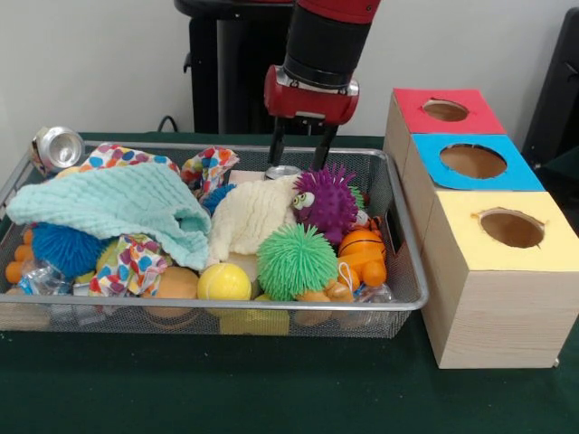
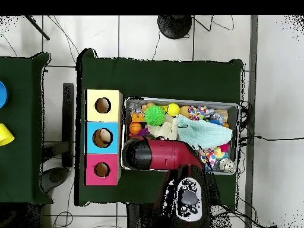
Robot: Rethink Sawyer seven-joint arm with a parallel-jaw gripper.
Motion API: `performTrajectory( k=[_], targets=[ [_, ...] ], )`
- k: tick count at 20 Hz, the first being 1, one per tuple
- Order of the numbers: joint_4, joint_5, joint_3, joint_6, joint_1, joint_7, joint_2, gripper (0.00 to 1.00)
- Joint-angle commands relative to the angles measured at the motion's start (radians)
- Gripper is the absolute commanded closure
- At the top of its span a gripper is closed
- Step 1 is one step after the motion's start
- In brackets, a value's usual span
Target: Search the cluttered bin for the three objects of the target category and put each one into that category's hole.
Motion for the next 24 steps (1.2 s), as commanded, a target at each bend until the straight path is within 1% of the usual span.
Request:
performTrajectory(
  k=[1, 6, 9, 11, 12, 13, 16, 17, 19, 21, 24],
  targets=[
    [-0.005, -0.028, 0.044, -0.090, 0.021, 0.148, 0.074, 0.00],
    [-0.036, -0.041, 0.018, -0.105, 0.064, 0.154, 0.114, 0.00],
    [-0.019, 0.007, 0.026, -0.091, 0.045, 0.179, 0.118, 0.00],
    [-0.016, 0.039, 0.020, -0.049, 0.036, 0.194, 0.108, 0.00],
    [-0.022, 0.072, -0.003, -0.048, 0.052, 0.248, 0.114, 0.00],
    [-0.026, 0.088, 0.002, -0.064, 0.049, 0.262, 0.116, 0.00],
    [-0.027, 0.100, -0.015, -0.116, 0.057, 0.286, 0.136, 0.00],
    [-0.011, 0.103, -0.003, -0.140, 0.044, 0.280, 0.133, 0.00],
    [0.001, 0.101, 0.016, -0.152, 0.029, 0.248, 0.128, 0.00],
    [0.008, 0.092, 0.021, -0.149, 0.029, 0.225, 0.128, 0.00],
    [0.004, 0.082, 0.013, -0.155, 0.046, 0.216, 0.133, 0.00]
  ],
)
